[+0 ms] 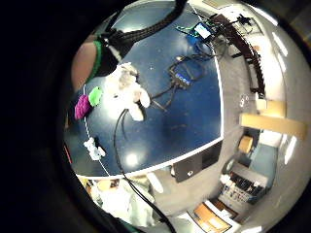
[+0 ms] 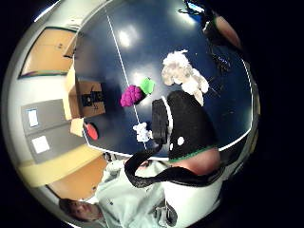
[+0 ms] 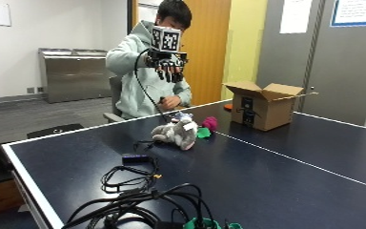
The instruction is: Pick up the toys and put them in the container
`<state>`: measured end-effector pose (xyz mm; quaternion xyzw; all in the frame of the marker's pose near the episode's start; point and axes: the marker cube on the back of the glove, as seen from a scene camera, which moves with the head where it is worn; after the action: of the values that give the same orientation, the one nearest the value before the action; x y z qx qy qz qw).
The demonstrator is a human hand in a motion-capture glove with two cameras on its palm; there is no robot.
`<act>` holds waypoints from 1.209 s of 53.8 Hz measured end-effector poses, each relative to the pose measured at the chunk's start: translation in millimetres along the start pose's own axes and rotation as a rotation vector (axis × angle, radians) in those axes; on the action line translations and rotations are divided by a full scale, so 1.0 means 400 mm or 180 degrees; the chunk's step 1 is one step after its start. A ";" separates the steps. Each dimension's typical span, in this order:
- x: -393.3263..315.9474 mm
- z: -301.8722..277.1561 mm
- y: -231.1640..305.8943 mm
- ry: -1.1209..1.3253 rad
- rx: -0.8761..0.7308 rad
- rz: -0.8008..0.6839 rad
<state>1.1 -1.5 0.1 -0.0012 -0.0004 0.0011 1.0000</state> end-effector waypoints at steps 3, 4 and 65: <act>0.006 0.001 -0.003 0.0005 -0.0020 0.0013; 0.009 0.001 -0.004 0.0007 -0.0031 0.0021; -0.044 0.542 -0.259 -0.0947 0.0122 0.0412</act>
<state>-16.4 -104.7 217.2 0.0181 -0.1485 0.0657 0.9866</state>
